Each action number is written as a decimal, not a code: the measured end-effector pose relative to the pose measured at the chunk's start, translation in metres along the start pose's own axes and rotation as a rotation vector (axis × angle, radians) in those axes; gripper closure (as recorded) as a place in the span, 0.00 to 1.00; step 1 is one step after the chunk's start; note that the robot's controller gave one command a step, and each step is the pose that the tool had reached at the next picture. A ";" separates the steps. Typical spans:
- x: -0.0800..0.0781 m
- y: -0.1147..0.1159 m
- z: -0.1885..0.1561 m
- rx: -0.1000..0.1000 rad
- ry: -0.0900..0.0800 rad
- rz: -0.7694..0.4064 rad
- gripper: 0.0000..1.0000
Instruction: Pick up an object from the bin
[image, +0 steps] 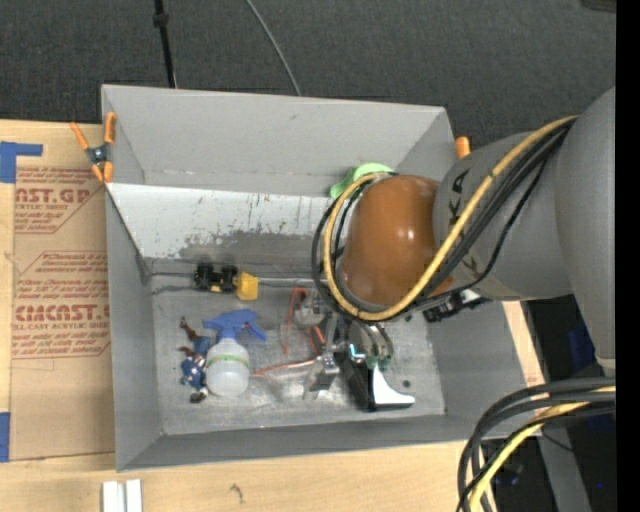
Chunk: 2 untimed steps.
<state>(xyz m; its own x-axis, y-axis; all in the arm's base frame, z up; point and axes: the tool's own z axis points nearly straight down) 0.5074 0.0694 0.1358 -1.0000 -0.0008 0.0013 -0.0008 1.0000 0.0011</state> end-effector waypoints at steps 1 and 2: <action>0.000 0.000 0.000 0.000 -0.001 0.001 0.00; -0.027 -0.041 0.059 -0.003 0.006 0.034 1.00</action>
Offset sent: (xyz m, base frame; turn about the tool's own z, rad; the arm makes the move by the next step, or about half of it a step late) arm 0.0263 -0.0442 -0.0658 0.0378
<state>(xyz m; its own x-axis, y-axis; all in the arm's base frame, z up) 0.5348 0.0286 0.0764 -0.9994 0.0330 0.0075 0.0330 0.9994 0.0043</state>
